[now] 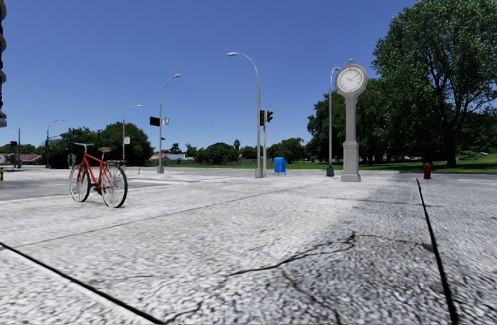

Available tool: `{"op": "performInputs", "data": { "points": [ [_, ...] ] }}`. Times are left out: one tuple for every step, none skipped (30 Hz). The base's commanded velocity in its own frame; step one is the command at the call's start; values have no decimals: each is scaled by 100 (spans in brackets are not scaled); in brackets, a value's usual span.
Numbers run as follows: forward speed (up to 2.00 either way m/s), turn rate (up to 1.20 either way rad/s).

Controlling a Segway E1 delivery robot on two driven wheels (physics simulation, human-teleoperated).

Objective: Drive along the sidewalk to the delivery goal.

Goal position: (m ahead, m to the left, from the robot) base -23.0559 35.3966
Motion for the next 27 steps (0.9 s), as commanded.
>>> {"op": "performInputs", "data": {
  "points": [
    [199, 0],
    [199, 0],
    [199, 0],
    [199, 0],
    [199, 0],
    [199, 0],
    [199, 0],
    [199, 0],
    [199, 0],
    [199, 0],
    [199, 0],
    [199, 0],
    [199, 0],
    [199, 0],
    [199, 0],
    [199, 0],
    [199, 0],
    [199, 0],
    [199, 0],
    [199, 0],
    [199, 0],
    [199, 0],
    [199, 0],
    [199, 0],
    [199, 0],
    [199, 0],
    [199, 0]
  ]
}}
